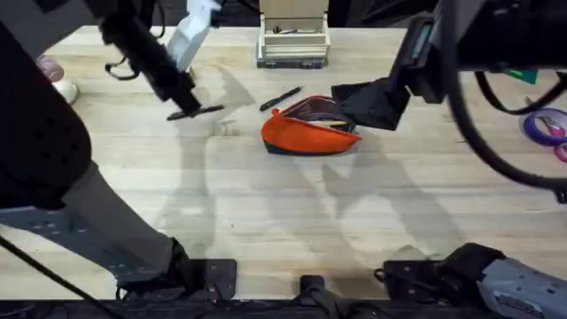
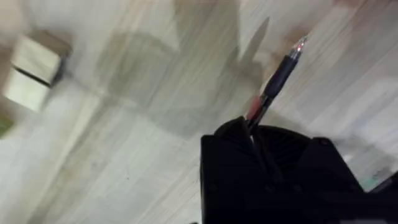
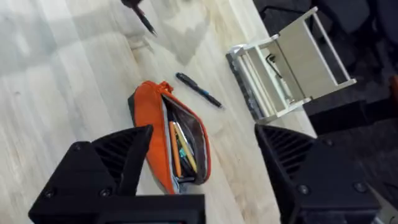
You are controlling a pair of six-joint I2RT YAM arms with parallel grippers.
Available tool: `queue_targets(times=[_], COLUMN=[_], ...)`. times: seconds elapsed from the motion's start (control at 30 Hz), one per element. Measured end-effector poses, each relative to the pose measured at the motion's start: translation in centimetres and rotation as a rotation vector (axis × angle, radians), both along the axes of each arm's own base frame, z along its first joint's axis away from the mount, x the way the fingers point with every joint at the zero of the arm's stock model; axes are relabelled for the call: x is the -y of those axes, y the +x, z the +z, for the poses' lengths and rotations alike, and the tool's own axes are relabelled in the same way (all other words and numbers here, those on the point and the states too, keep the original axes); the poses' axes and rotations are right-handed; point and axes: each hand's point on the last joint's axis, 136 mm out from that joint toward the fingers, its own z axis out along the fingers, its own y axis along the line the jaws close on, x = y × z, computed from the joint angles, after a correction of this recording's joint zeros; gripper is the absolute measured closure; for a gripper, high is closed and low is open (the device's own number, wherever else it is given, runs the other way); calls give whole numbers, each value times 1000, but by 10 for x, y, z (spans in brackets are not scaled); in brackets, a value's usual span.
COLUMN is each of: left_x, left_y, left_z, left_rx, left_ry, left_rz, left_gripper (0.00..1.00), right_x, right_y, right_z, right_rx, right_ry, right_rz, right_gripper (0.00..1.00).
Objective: Unzip the bag, pick up the pens from the table one at a time and place them inside, then zip the bag closed.
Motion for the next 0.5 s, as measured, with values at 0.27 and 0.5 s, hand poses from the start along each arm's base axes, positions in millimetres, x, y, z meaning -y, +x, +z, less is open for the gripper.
queue_targets(times=[0.27,0.5], left_x=[62,117], left_y=[13,16], left_z=[56,80], left_rx=[46,100], left_ry=[-13,-30], left_rz=[-48,-118], left_gripper=[958,958], right_x=[6,13], right_y=[-11,-22], right_z=[17,25], right_rx=[49,48], right_ry=[28,56], right_rz=[0,-16], right_gripper=[4,4])
